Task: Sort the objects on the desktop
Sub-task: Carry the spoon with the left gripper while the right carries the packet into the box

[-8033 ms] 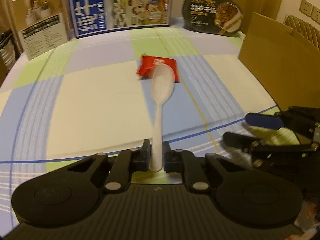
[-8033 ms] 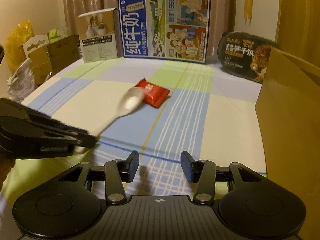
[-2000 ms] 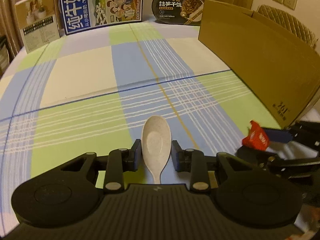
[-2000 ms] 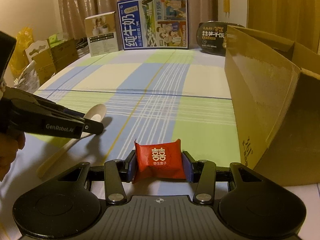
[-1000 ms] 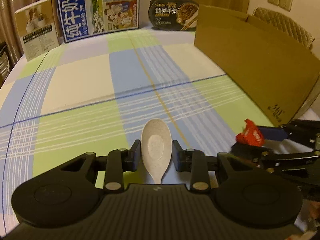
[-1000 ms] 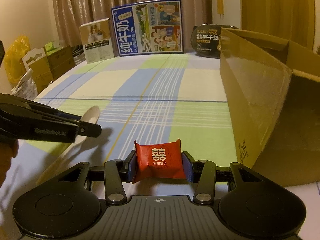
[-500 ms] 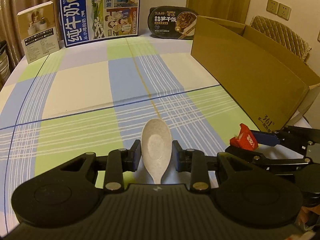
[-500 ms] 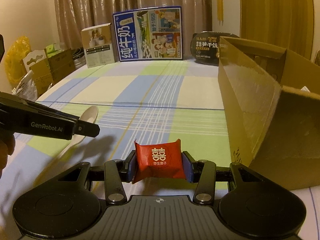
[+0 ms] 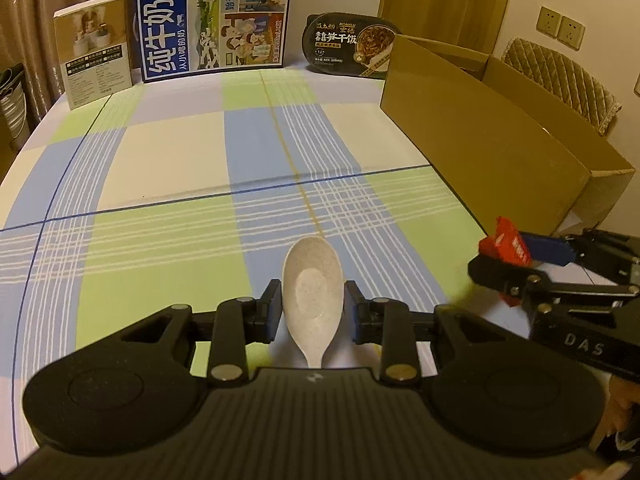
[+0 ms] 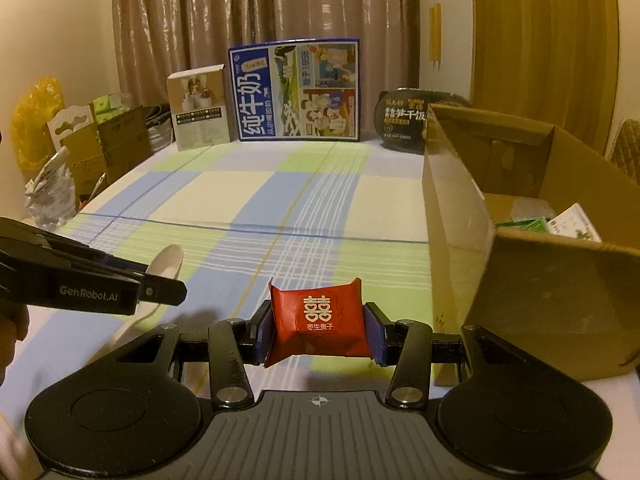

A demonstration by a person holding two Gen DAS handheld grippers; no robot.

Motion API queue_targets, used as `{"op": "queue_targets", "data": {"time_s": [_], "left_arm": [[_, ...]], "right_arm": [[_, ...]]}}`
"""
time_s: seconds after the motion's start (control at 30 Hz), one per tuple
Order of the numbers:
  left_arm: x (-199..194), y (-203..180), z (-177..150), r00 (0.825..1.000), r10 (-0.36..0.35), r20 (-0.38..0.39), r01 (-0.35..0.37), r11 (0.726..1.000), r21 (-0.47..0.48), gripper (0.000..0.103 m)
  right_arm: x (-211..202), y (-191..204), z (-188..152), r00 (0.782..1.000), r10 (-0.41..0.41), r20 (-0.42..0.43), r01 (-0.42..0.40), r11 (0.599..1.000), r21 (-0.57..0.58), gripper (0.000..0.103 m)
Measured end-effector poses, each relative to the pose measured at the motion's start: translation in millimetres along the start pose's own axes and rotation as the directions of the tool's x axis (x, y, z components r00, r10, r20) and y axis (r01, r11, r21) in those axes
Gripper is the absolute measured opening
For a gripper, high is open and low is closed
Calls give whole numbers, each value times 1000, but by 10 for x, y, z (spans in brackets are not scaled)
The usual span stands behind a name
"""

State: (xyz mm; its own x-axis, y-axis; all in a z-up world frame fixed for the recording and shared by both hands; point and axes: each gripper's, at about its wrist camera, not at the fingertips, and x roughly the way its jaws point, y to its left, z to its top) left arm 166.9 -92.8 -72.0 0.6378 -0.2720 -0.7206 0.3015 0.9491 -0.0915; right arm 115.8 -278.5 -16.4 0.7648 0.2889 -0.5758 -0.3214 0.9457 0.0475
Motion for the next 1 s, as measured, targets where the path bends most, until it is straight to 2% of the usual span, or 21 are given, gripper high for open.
{"op": "queue_targets", "data": {"time_s": [0.27,0.4,0.7,1.0], "left_arm": [[-368,-95,-12,999,-10,40,11,999,-40,27],[-565,-259,89,996,-47,75,51,998,-49,27],[-751,-918,704,970,-173,169,175,984,1,27],[-455,-1540,1404,942,-256,219,264,964,-12,27]], "right_arm": [[-402,30,181,999,-2,51,2,1000,0,44],[-676,-60,358,994,-34,102,34,999,-2,44],[-1049,-784,736,978,-131,163,125,991,47,44],[-966,-1630,1037,966,-193,169,177,978,107,44]]}}
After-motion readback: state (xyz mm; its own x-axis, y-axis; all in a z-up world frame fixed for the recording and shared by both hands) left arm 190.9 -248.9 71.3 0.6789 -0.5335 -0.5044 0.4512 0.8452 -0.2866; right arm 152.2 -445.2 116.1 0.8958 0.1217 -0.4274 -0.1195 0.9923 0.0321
